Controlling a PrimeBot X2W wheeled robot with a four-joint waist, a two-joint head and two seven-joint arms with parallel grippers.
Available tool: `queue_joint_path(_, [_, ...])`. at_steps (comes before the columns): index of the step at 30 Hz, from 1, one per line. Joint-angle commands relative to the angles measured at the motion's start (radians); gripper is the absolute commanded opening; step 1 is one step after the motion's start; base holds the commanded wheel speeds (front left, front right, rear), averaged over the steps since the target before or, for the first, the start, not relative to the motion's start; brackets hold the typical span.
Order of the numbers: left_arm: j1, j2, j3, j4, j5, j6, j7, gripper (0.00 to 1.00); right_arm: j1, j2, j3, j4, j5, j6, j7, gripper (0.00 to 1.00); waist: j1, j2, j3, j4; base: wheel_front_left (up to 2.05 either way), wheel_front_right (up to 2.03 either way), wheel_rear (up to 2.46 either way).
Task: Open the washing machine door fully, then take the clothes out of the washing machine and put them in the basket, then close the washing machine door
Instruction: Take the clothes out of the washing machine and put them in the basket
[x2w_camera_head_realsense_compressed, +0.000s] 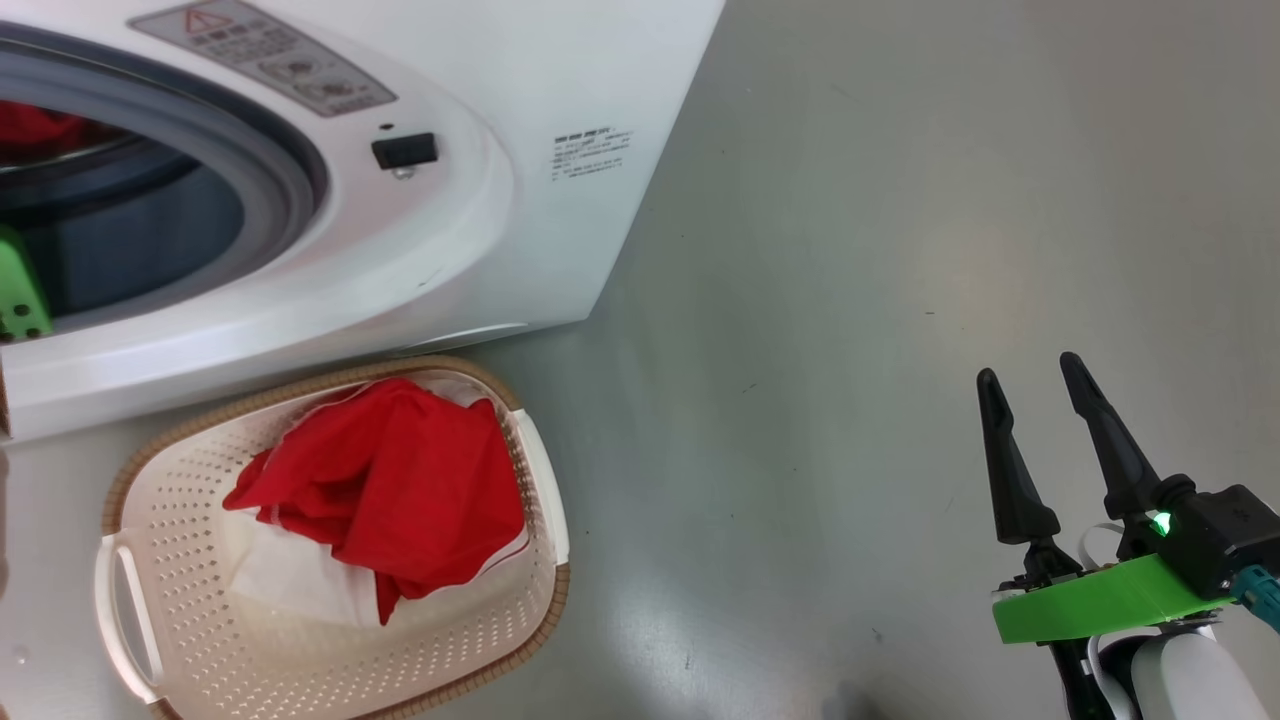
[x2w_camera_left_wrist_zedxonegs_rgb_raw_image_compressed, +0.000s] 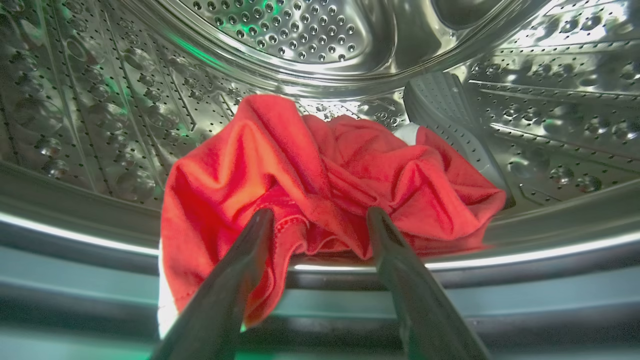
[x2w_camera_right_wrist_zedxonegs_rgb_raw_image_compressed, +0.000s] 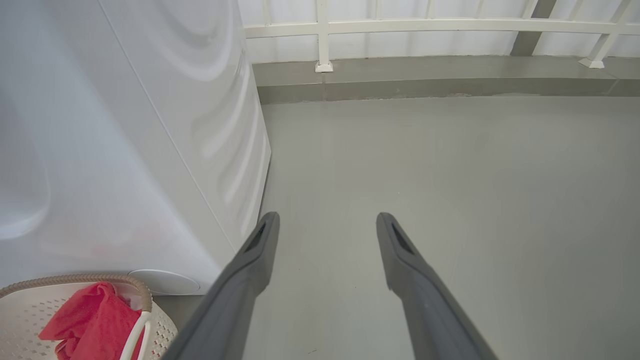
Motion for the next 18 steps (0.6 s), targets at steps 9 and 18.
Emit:
queue_joint_path(9, [-0.013,0.076,-0.013,-0.006,0.013,0.034,0.005,0.78,-0.012,-0.006,0.022,-0.026,0.003,0.006,-0.006,1.0,0.0,0.0,0.004,0.002,0.0,0.0,0.0])
queue_joint_path(18, [-0.013,0.077,-0.039,-0.003,0.015,0.034,0.002,0.0,-0.017,-0.006,0.024,-0.026,0.001,0.006,-0.006,1.0,0.0,0.0,-0.002,0.01,0.0,0.0,0.0])
